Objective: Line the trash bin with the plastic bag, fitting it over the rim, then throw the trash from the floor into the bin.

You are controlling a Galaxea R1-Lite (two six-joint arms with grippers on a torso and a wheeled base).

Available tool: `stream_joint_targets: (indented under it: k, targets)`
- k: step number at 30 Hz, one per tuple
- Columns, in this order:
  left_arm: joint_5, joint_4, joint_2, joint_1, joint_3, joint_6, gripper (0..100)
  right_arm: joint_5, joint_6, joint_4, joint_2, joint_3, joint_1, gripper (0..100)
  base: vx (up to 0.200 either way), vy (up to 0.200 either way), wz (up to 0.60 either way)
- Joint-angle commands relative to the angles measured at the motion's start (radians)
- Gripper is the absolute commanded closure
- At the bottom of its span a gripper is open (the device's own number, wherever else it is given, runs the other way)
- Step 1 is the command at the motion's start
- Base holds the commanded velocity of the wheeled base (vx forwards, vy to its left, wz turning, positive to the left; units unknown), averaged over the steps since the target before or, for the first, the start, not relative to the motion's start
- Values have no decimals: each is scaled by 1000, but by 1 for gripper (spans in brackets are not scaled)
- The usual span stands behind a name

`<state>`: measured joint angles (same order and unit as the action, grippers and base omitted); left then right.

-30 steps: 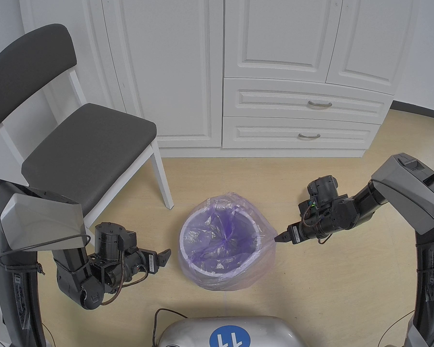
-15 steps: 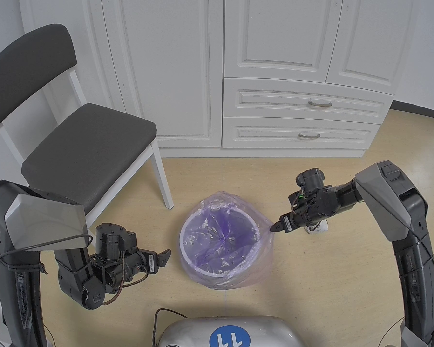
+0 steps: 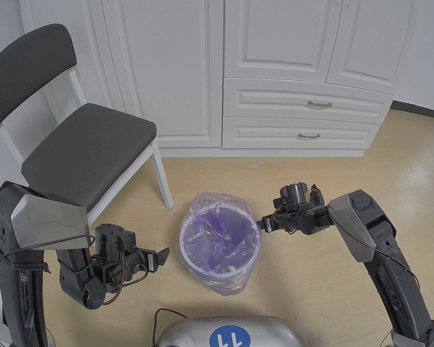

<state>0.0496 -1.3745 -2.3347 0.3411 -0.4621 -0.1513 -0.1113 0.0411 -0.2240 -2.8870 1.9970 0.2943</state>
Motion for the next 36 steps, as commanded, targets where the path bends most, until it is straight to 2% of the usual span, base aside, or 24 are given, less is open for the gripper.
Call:
stream_joint_targets:
  k: [1, 2, 5, 8, 11, 12, 13, 14, 15, 16, 17, 20, 23, 24, 32, 36]
  targets:
    - [1, -26, -18, -4, -3, -1, 0, -4, -165, -175, -32, 3, -12, 0, 0, 0, 0]
    - [1, -35, -22, -4, -3, -1, 0, -4, -222, -225, -14, 3, -18, 0, 0, 0, 0]
    - [0, -40, -25, -2, -1, -1, 0, -4, -310, -284, 12, 3, -20, 0, 0, 0, 0]
    - [1, -40, -31, -1, 0, -1, 0, 8, -340, -281, 28, 3, -21, 0, 0, 0, 0]
    - [1, -41, -37, -1, -1, -1, 0, 13, -296, -279, 74, -55, -46, 0, 0, 0, 0]
    - [1, -41, -38, -1, -1, -1, 0, 12, -182, -276, 204, -265, -75, 0, 0, 0, 0]
    - [1, -41, -38, -2, -1, -1, 0, 5, -136, -271, 293, -392, -84, 0, 0, 0, 0]
    - [1, -41, -40, -2, 0, -1, 0, 2, -112, -282, 359, -492, -90, 0, 0, 0, 0]
    - [1, -41, -40, -2, 0, 1, 0, 1, -109, -284, 368, -509, -92, 0, 0, 0, 0]
    - [1, -41, -37, -5, -6, -1, 0, -5, -86, -290, 473, -623, -93, 0, 0, 0, 0]
    - [1, -41, -31, -4, -4, -1, 0, -7, -84, -290, 529, -662, -93, 0, 0, 0, 0]
    - [3, -48, -23, 6, 7, 1, 0, -10, -93, -276, 632, -724, -83, 0, 0, 0, 0]
    - [3, -57, -26, 4, 7, 1, 0, -10, -102, -279, 641, -756, -55, 0, 0, 0, 0]
    - [3, -58, -28, 4, 7, 1, 0, -8, -104, -284, 626, -773, -18, 0, 0, 0, 0]
    - [9, -64, -20, 9, 10, 2, 0, 2, -98, -288, 568, -827, 82, 0, 0, 0, 0]
    - [9, -64, -22, 10, 8, 2, 0, 7, -98, -290, 500, -810, 105, 0, 0, 0, 0]
